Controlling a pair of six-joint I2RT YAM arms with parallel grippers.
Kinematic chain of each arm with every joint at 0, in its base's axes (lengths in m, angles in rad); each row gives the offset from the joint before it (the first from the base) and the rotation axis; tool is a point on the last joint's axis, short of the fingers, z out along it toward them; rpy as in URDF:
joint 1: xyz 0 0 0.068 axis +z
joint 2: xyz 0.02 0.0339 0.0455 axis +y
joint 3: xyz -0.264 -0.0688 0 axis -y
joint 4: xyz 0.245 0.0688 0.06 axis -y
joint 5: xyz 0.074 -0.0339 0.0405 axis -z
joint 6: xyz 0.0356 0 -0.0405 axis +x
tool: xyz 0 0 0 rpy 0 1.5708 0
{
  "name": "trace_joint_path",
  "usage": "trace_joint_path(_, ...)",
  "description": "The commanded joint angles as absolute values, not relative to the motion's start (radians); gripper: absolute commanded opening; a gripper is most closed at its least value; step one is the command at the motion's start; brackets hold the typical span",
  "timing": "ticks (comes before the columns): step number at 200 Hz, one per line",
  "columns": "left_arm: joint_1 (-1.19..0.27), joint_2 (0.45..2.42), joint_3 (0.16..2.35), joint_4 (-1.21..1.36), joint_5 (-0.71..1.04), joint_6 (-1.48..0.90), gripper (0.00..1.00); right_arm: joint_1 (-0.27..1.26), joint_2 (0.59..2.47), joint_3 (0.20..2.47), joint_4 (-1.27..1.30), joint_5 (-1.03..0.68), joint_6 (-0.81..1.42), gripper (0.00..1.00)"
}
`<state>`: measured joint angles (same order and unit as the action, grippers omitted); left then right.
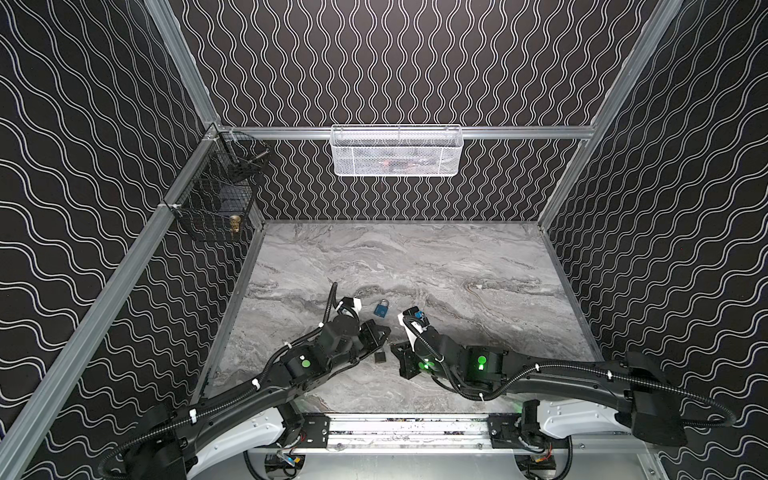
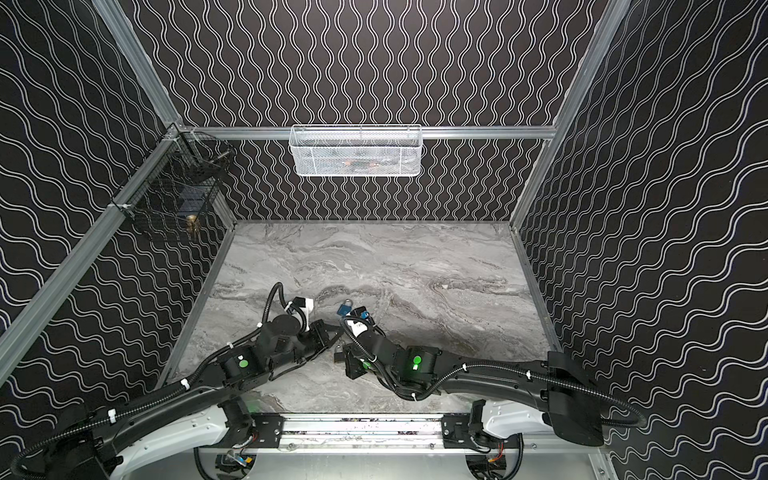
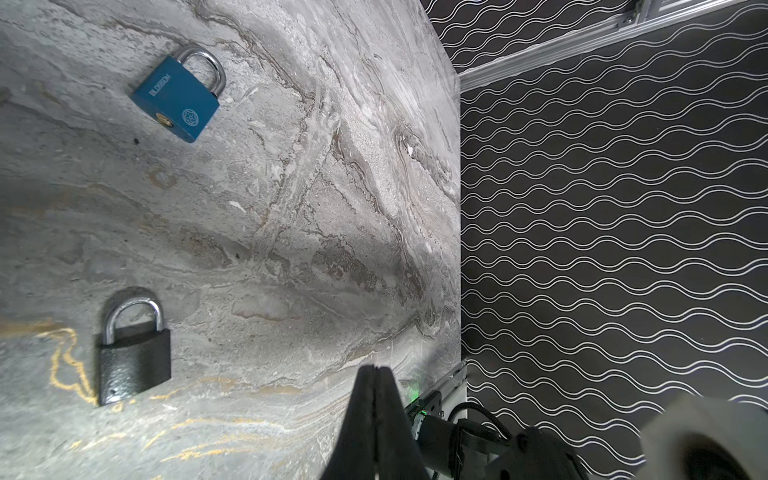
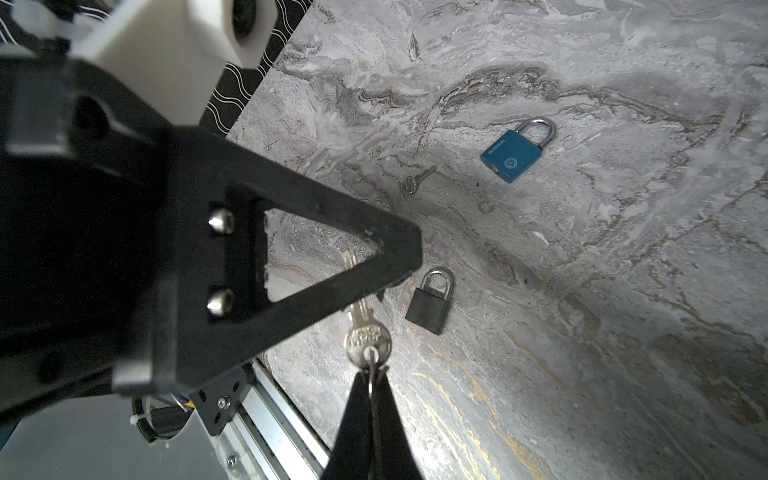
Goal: Unlock with the key
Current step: 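Lift the silver key with the right gripper and raise it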
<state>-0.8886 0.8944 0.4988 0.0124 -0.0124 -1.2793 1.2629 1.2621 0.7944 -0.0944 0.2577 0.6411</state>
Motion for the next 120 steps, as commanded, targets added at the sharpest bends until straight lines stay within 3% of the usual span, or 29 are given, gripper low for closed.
trace_joint_path(1,-0.888,0.893,0.503,0.024,-0.027,-1.265,0.00,1.265,1.251,0.810,-0.083,0.286,0.627,0.15)
trace_joint_path(16,-0.888,0.887,0.514,0.031,-0.037,-1.225,0.00,1.264,1.230,0.809,-0.097,0.289,0.634,0.32)
trace_joint_path(46,-0.887,0.879,0.579,-0.011,-0.077,-1.066,0.00,1.254,1.148,0.780,-0.099,0.296,0.642,0.49)
trace_joint_path(69,-0.881,0.880,0.622,-0.021,-0.084,-0.927,0.00,1.190,1.062,0.746,-0.057,0.149,0.629,0.61)
trace_joint_path(88,-0.876,0.886,0.630,0.026,-0.057,-0.825,0.00,1.089,1.022,0.735,-0.020,-0.064,0.631,0.64)
trace_joint_path(120,-0.873,0.879,0.623,0.141,0.013,-0.690,0.00,0.983,0.983,0.734,0.032,-0.251,0.626,0.64)
